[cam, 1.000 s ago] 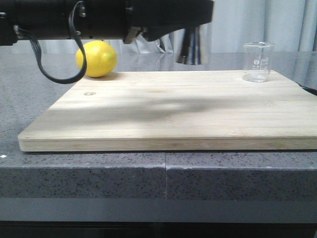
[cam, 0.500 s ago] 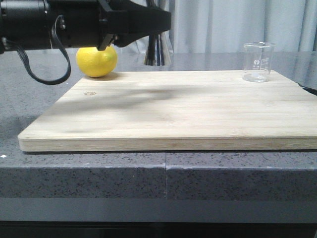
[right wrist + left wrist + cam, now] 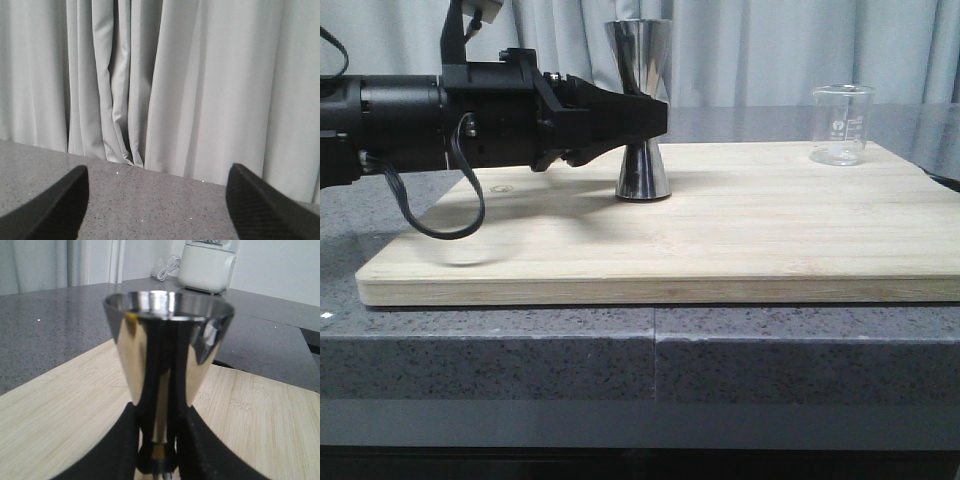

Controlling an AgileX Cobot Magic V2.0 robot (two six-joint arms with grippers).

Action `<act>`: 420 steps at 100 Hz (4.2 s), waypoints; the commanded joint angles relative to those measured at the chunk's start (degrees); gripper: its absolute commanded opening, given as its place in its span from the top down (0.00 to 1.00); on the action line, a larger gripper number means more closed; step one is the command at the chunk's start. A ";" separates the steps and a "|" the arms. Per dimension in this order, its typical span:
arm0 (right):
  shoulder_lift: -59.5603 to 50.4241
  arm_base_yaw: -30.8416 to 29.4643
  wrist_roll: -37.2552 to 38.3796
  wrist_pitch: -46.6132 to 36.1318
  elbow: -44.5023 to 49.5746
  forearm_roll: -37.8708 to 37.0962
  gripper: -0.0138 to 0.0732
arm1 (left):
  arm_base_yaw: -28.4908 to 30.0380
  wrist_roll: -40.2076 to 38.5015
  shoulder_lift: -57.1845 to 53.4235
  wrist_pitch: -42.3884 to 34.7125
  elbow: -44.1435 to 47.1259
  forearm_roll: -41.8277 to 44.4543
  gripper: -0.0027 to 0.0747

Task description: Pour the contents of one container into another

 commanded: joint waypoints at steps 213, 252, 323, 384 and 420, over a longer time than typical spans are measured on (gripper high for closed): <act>-1.47 -0.09 -0.04 -2.71 -1.42 0.00 0.25 | 5.69 -4.64 -4.25 -11.09 -1.54 9.71 0.39; -1.47 -0.09 -0.04 -4.06 -1.42 0.00 0.25 | 11.26 -14.66 -11.94 -12.35 -1.54 13.72 0.39; -1.47 -8.77 -4.11 -2.44 -1.63 2.80 0.25 | 26.22 25.62 -33.80 50.00 -10.68 -40.29 0.40; -17.44 -16.03 -6.98 22.43 -6.38 -0.24 0.25 | 22.89 26.79 -55.77 66.71 -7.41 -48.08 0.40; -35.21 -16.03 -6.98 34.79 -2.24 -1.24 0.25 | 22.01 26.69 -78.74 64.54 13.59 -50.05 0.40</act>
